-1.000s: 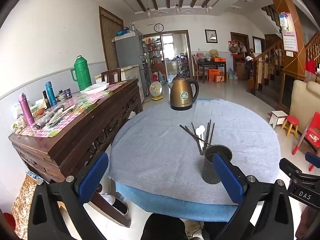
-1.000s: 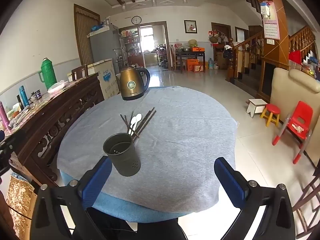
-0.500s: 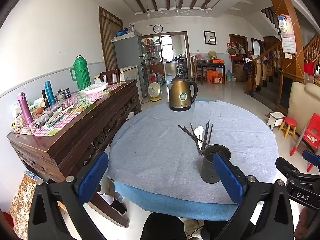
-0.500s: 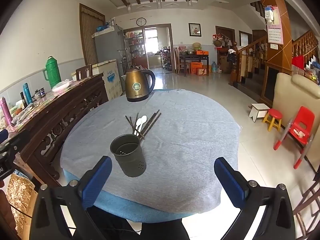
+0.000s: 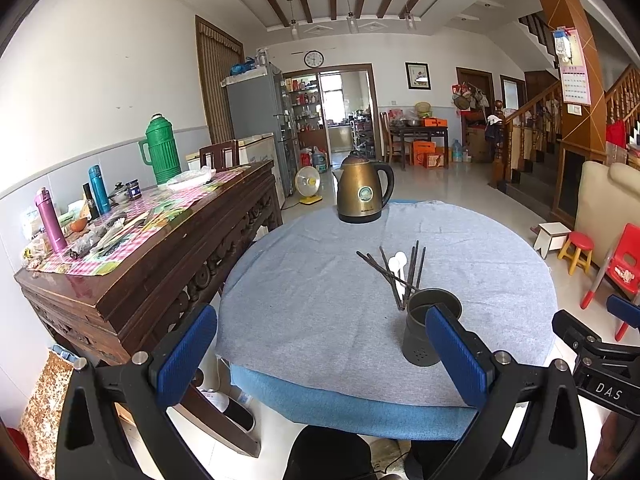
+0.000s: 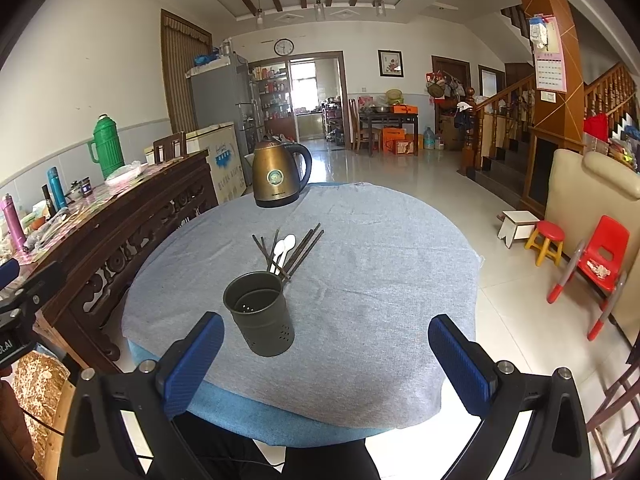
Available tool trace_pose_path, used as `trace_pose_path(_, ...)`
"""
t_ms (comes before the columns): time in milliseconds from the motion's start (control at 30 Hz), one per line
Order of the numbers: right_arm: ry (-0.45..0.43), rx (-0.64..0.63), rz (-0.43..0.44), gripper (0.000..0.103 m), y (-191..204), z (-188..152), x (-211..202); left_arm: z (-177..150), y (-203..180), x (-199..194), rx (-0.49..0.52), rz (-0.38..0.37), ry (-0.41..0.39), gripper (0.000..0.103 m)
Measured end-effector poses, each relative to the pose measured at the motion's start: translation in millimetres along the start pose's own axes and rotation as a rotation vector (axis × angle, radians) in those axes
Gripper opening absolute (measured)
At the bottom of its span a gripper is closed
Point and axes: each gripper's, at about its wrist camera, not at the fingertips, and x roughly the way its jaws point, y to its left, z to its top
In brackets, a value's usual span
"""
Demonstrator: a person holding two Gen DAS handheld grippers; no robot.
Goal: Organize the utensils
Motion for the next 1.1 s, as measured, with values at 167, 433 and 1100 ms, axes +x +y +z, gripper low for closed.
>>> trace_pose_path(167,-0.011,-0.009,0.002,0.103,3.3,1.3,-3.3,-0.1,0.2,0.4,-0.002,0.000,0.000,0.103)
trace_pose_path(433,-0.015,-0.013,0.004,0.103,5.8,1.8,-6.1,-1.1,0.8,0.4,0.000,-0.001,0.002,0.103)
trace_pose_path(1100,-0.019,-0.027,0.009,0.103,12.8,5.1,-9.1,-1.0,0.9,0.5,0.002,0.000,0.003,0.103)
